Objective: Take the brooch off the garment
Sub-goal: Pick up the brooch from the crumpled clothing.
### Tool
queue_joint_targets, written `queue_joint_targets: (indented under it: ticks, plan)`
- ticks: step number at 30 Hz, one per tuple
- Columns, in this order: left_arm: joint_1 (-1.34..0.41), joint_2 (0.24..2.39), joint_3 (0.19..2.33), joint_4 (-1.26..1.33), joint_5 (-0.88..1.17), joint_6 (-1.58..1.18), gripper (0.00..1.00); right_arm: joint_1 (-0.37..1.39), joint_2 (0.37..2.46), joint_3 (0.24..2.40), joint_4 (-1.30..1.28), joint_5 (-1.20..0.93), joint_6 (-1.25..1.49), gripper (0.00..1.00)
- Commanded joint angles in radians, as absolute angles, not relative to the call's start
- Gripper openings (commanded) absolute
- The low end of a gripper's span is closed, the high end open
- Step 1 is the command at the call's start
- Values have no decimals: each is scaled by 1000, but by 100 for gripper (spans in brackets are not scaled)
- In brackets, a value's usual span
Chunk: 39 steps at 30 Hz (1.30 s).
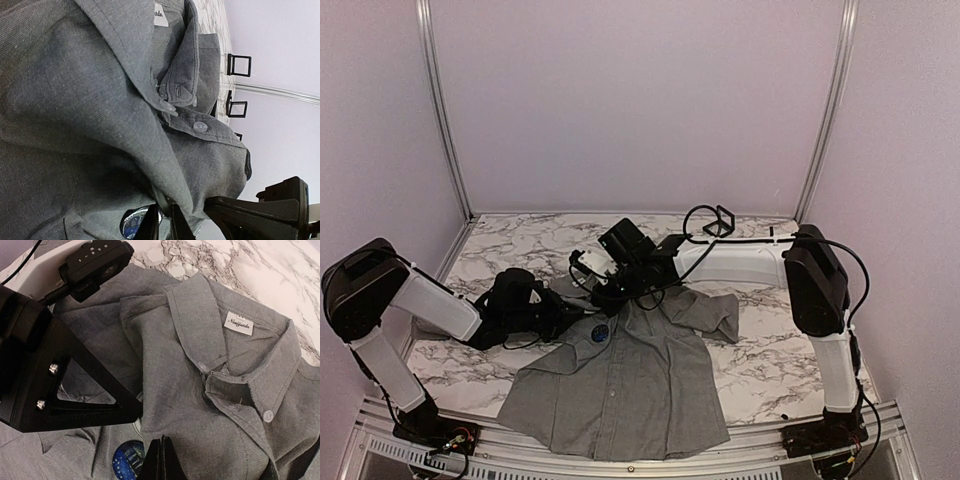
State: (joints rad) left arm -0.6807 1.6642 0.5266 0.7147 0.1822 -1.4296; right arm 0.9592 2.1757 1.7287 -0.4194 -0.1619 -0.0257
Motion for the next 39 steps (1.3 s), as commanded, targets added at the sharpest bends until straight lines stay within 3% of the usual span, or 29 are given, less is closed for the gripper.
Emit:
queue_joint_targets:
  ticks: [1, 3, 5, 11, 15, 30, 39]
  plan:
    - [-680, 1667, 553, 716, 178, -1398, 6, 964, 2142, 1707, -399, -143, -10, 0]
    - [-677, 1662, 552, 710, 183, -1383, 0, 964, 2136, 1701, -395, -141, -9, 0]
    - [-670, 1657, 549, 709, 196, -1366, 0, 964, 2128, 1692, -391, -141, -9, 0]
    - [-639, 1609, 552, 644, 236, -1263, 0, 963, 2095, 1654, -365, -143, -14, 25]
    - [-622, 1560, 580, 543, 261, -1144, 0, 964, 2076, 1628, -345, -140, -7, 34]
    - [-603, 1461, 604, 432, 341, -974, 0, 963, 2051, 1619, -306, -109, 107, 32]
    - [-583, 1467, 621, 469, 409, -991, 0, 976, 2044, 1585, -307, -126, 66, 49]
